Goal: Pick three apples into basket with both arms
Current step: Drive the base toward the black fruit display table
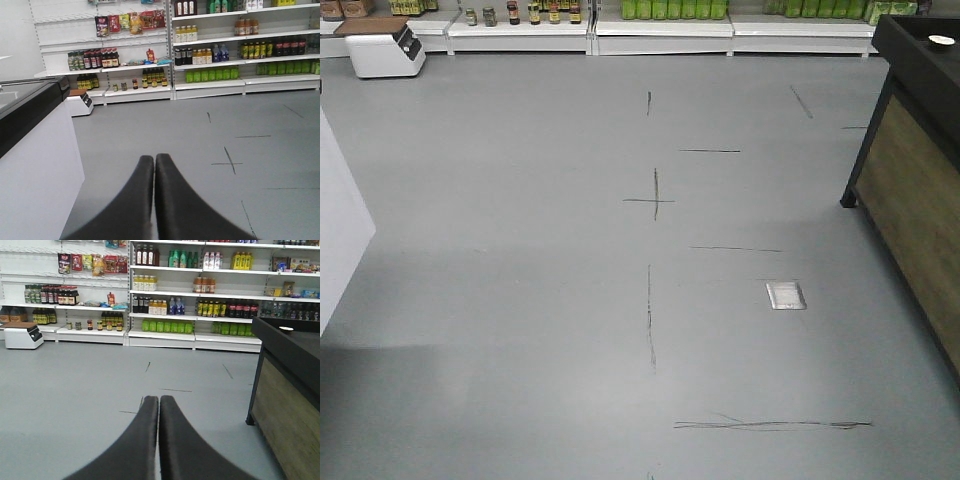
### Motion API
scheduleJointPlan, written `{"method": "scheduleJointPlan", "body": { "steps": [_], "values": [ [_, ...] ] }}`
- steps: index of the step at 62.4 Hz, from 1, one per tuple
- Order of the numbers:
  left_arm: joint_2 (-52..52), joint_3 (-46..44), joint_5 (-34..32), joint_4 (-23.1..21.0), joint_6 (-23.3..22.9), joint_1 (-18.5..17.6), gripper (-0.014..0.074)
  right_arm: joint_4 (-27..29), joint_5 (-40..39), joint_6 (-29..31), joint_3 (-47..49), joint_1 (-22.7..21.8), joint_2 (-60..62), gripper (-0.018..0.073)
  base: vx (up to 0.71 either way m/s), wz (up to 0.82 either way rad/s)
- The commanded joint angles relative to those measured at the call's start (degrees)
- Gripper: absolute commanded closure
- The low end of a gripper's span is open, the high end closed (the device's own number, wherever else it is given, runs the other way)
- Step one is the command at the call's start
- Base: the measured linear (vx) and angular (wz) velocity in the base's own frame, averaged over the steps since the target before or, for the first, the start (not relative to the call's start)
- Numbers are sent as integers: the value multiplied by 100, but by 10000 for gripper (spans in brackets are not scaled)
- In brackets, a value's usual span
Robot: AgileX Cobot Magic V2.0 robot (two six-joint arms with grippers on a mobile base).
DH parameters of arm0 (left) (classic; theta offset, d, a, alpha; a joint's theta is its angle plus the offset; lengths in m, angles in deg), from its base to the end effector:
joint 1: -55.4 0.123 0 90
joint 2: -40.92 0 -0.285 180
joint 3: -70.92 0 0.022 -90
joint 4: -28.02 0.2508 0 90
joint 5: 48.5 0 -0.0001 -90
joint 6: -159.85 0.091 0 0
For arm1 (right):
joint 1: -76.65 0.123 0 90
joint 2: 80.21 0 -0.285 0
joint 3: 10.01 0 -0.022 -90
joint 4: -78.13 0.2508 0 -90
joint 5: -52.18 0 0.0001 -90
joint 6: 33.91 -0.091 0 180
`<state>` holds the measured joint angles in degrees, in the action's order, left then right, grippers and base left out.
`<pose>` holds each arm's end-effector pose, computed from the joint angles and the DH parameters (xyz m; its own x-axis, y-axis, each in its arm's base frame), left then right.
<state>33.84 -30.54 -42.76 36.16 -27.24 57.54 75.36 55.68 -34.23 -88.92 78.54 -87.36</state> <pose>0.0564 0.0034 0.1970 -0.0236 0.0168 -0.9996 -0.0511 0.9985 0.0179 0.0569 0.0016 0.1983 0.0090 -0.0424 -0.9991 -0.0297 0.9987 -0.0426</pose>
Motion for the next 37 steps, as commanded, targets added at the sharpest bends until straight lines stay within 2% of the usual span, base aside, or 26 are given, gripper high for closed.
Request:
{"method": "scheduleJointPlan", "body": {
  "steps": [1, 37],
  "values": [
    [128, 153, -427, -44, -67, 6, 603, -30, -388, 32, -59, -9, 50, 563, 0, 0],
    [128, 153, -427, -44, -67, 6, 603, -30, -388, 32, -59, -9, 50, 563, 0, 0]
  ]
}}
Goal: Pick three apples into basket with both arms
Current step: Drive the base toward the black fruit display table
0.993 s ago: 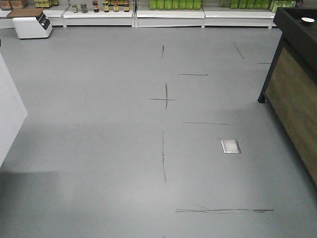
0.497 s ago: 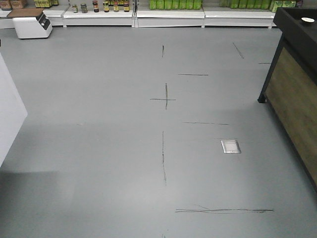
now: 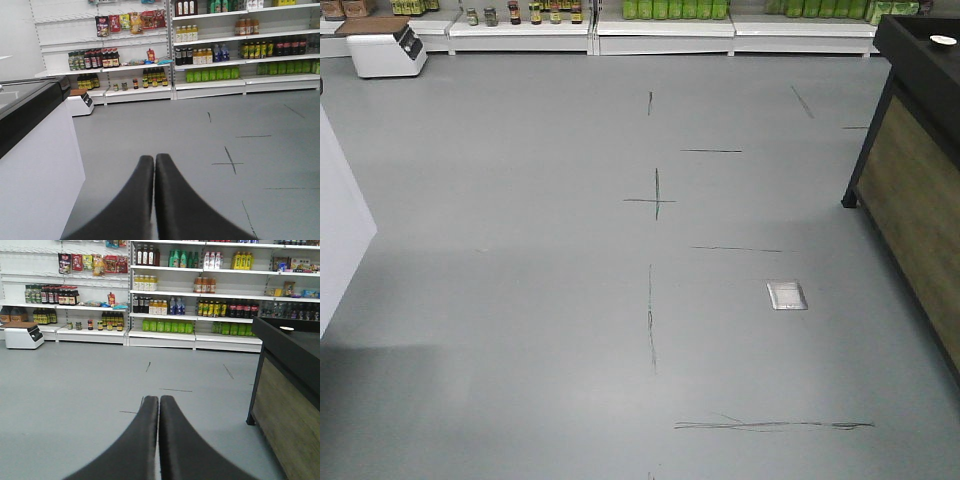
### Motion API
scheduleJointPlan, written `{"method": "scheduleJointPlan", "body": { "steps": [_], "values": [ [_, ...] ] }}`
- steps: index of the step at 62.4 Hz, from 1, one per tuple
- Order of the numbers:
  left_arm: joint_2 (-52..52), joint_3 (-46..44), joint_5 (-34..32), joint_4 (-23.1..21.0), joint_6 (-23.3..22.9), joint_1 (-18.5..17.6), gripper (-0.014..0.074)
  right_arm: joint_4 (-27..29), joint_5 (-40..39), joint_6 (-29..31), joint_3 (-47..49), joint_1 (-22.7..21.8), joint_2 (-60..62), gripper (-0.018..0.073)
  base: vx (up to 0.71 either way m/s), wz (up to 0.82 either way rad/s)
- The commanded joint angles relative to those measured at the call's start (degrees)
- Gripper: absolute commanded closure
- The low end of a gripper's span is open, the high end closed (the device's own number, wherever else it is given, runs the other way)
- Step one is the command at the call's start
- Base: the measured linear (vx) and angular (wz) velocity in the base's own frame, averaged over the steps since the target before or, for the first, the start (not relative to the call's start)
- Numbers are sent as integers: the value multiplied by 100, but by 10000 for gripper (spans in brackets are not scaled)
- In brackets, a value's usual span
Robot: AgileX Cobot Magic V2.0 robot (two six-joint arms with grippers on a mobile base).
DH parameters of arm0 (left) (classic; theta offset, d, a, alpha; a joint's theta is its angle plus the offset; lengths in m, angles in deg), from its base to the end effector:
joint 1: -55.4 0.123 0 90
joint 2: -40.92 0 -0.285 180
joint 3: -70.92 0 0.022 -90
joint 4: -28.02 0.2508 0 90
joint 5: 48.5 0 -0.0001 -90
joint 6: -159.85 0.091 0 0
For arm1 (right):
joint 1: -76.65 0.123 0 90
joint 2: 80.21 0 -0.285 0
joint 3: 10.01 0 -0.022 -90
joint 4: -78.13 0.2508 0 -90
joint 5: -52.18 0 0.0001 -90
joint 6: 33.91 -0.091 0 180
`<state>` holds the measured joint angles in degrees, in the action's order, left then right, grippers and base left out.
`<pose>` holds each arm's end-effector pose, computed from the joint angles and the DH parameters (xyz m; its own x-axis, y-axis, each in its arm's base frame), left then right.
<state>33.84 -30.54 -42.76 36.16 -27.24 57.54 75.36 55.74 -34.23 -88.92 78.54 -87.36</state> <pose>0.0564 0.0034 0.1970 -0.0236 0.0168 -0.9996 -0.0511 0.9985 0.0179 0.0569 0.0016 0.1982 0.0080 -0.0424 -0.9991 -0.0297 0.9987 -0.0426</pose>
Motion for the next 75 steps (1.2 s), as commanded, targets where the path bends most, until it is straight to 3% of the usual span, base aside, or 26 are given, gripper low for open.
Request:
{"method": "scheduleJointPlan", "body": {
  "steps": [1, 75],
  "values": [
    [128, 153, -427, -44, -67, 6, 603, -30, -395, 32, -59, -9, 50, 563, 0, 1],
    [128, 153, -427, -44, -67, 6, 603, -30, -395, 32, -59, -9, 50, 563, 7, -1]
  ]
}}
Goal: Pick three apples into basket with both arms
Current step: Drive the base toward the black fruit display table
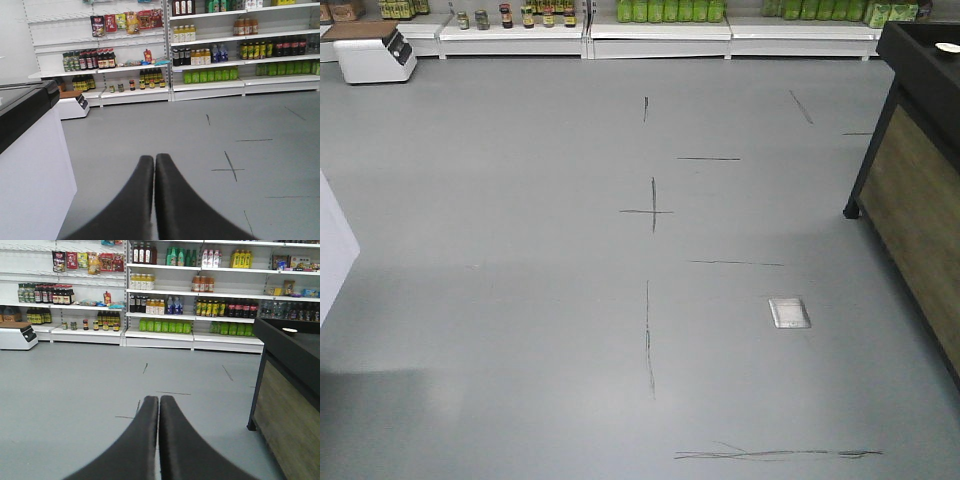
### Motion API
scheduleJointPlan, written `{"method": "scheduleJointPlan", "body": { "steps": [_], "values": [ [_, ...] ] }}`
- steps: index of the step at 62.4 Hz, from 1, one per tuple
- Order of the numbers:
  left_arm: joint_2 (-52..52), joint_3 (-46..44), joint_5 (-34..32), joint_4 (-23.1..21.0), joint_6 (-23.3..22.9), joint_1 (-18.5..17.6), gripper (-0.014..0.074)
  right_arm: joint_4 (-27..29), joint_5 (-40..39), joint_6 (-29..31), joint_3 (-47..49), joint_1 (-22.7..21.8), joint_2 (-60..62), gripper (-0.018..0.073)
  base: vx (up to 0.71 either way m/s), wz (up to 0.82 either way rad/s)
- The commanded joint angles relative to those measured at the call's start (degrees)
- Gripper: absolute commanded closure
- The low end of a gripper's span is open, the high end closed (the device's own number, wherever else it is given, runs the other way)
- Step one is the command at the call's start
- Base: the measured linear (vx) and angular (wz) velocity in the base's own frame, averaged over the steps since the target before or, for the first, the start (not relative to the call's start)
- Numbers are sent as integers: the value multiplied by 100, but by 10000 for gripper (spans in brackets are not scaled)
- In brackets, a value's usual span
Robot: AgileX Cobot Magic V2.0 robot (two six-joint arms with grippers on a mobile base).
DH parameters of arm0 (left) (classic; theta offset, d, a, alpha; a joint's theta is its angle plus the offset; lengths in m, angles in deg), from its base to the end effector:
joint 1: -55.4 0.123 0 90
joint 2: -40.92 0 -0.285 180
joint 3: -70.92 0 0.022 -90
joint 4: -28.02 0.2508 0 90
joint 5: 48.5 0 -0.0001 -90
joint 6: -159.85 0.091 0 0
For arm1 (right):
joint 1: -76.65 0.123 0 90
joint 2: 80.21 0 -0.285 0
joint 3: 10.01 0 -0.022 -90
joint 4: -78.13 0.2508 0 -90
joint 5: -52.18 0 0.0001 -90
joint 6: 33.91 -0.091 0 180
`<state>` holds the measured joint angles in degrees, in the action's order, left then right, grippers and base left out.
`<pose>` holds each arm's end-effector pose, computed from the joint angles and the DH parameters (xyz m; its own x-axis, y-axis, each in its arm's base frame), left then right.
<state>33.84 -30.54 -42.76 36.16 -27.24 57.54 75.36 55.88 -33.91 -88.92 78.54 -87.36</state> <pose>0.0564 0.0034 0.1970 -0.0236 0.0168 -0.9996 -0.0511 0.9985 0.0179 0.0569 0.0016 0.1979 0.0057 -0.0481 -0.9988 -0.0296 0.9984 -0.0482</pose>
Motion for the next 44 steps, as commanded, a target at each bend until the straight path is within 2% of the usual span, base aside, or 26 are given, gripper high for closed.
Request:
{"method": "scheduleJointPlan", "body": {
  "steps": [1, 44],
  "values": [
    [128, 153, -427, -44, -67, 6, 603, -30, -409, 0, -59, -9, 50, 563, 11, 5],
    [128, 153, -427, -44, -67, 6, 603, -30, -409, 0, -59, -9, 50, 563, 13, 4]
  ]
}}
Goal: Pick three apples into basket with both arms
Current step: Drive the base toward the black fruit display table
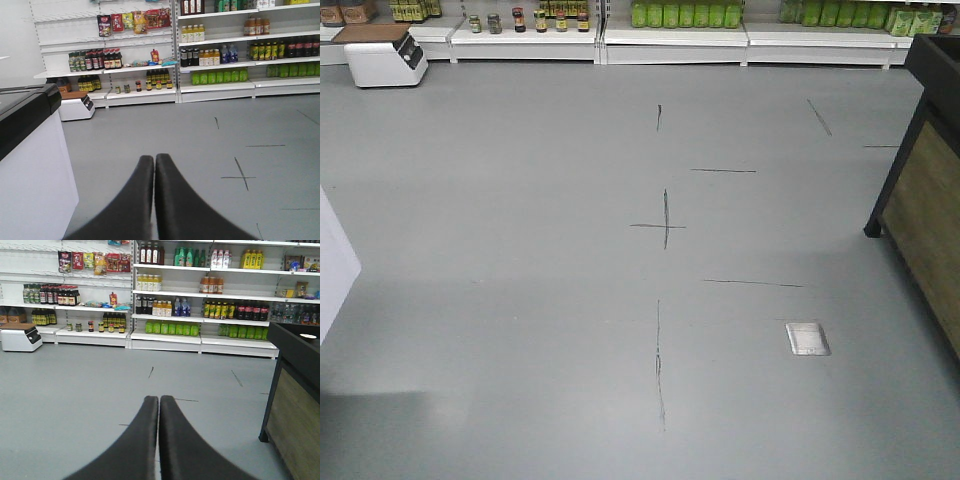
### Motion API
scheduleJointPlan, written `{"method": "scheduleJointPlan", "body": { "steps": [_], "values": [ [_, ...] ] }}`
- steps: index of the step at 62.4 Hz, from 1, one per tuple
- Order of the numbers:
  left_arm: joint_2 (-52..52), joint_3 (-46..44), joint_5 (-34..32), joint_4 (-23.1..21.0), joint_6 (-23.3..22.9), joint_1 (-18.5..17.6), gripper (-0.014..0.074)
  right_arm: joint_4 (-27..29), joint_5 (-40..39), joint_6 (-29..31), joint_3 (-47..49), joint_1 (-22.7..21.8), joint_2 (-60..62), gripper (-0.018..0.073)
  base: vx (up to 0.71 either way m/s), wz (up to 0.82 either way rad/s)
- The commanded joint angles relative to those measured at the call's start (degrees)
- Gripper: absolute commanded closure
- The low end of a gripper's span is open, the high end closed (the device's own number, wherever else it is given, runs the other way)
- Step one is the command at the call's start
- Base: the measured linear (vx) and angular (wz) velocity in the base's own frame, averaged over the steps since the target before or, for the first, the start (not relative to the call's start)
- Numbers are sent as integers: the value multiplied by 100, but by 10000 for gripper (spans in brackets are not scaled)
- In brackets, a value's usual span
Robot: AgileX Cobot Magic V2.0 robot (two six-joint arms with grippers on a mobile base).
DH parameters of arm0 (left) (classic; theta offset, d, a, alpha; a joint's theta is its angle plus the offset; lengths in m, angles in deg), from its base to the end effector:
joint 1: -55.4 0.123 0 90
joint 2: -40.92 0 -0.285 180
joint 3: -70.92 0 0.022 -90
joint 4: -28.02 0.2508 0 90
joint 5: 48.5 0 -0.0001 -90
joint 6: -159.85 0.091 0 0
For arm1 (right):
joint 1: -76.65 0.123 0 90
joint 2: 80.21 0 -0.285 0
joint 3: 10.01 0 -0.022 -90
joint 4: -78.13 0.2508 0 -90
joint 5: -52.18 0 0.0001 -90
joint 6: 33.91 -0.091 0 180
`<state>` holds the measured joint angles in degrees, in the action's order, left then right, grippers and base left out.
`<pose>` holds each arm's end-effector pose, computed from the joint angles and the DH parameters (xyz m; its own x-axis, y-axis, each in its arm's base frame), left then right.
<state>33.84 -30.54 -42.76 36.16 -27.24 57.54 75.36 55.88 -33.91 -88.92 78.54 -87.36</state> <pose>0.0564 0.0034 0.1970 -0.0236 0.0168 -0.9996 -0.0511 0.9985 0.0179 0.0569 0.0016 0.1979 0.0057 -0.0481 -0.9988 -0.0296 0.9984 -0.0482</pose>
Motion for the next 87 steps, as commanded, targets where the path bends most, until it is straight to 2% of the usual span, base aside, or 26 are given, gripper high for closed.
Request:
{"method": "scheduleJointPlan", "body": {
  "steps": [1, 45, 87],
  "values": [
    [128, 153, -427, -44, -67, 6, 603, -30, -409, 0, -59, -9, 50, 563, 16, -4],
    [128, 153, -427, -44, -67, 6, 603, -30, -409, 0, -59, -9, 50, 563, 20, -10],
    [128, 153, -427, -44, -67, 6, 603, -30, -409, 0, -59, -9, 50, 563, 22, -23]
  ]
}}
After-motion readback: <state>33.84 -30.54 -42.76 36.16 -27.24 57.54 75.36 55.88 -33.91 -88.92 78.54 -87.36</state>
